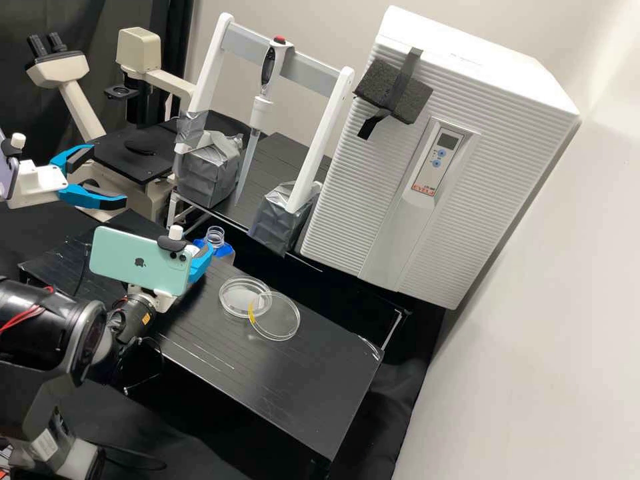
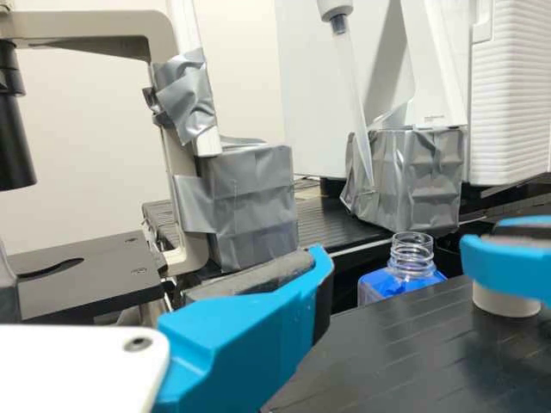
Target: Open the bottle
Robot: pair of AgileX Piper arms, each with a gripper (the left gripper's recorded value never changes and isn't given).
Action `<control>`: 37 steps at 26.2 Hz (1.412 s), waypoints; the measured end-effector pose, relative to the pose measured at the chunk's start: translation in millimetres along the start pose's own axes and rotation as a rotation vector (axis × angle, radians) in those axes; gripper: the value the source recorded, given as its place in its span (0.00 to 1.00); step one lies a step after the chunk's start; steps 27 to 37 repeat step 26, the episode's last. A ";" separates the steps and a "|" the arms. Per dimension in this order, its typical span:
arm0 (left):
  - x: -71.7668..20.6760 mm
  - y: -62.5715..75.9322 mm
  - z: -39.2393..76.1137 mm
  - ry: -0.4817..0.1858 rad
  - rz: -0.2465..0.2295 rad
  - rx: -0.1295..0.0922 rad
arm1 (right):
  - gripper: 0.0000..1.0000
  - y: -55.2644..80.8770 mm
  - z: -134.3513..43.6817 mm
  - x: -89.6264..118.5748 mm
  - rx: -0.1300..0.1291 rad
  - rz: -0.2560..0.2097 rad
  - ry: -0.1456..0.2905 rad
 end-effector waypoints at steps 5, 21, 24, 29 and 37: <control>0.0 0.2 -1.0 0.011 0.002 0.027 | 1.00 15.3 -15.2 -10.0 -0.001 0.113 0.060; 0.0 1.1 1.1 0.083 0.050 0.132 | 1.00 32.9 -17.7 -25.8 0.009 0.257 0.068; -3.9 2.2 1.4 0.083 0.050 0.132 | 1.00 32.9 -17.7 -25.8 0.009 0.257 0.068; -4.8 3.9 1.4 0.087 0.056 0.129 | 1.00 32.9 -17.7 -25.8 0.009 0.257 0.068; -4.8 3.9 1.4 0.087 0.056 0.129 | 1.00 32.9 -17.7 -25.8 0.009 0.257 0.068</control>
